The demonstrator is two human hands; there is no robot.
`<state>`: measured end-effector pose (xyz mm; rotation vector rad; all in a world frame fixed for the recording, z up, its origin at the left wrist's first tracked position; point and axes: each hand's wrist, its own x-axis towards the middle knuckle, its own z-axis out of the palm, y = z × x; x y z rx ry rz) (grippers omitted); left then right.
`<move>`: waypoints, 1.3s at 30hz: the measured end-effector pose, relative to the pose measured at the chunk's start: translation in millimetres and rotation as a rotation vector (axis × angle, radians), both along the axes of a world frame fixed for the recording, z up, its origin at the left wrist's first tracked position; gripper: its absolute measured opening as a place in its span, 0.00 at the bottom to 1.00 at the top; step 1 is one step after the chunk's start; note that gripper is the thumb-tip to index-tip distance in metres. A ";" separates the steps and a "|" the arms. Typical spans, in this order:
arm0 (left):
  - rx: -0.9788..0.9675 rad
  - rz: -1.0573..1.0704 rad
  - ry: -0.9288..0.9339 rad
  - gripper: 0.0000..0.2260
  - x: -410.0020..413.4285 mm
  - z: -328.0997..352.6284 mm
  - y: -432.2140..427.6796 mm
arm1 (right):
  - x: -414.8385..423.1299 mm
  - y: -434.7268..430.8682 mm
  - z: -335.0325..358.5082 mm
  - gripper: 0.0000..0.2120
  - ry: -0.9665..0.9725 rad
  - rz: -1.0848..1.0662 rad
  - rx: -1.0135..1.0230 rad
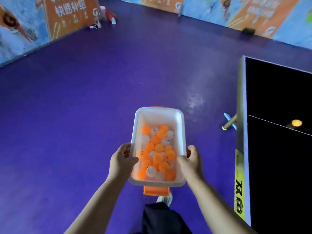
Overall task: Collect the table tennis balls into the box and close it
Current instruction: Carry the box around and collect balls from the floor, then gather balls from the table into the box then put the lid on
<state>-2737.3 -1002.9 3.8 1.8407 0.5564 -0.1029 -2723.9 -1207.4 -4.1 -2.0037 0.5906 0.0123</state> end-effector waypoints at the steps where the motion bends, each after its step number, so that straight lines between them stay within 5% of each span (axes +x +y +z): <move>1: -0.004 -0.037 0.003 0.20 18.8 -2.7 -9.5 | 12.7 -10.4 -3.0 0.08 0.005 -0.037 -0.008; 19: -0.028 -0.411 -0.087 0.25 392.8 21.3 -193.8 | 307.2 -184.6 21.7 0.09 0.002 -0.332 -0.013; 29: 0.106 -0.855 -0.166 0.24 607.2 38.0 -320.6 | 451.2 -272.3 34.8 0.09 -0.029 -0.692 0.004; 39: 0.100 -1.071 -0.209 0.14 695.0 45.7 -471.2 | 485.9 -348.8 39.4 0.05 -0.096 -1.051 0.092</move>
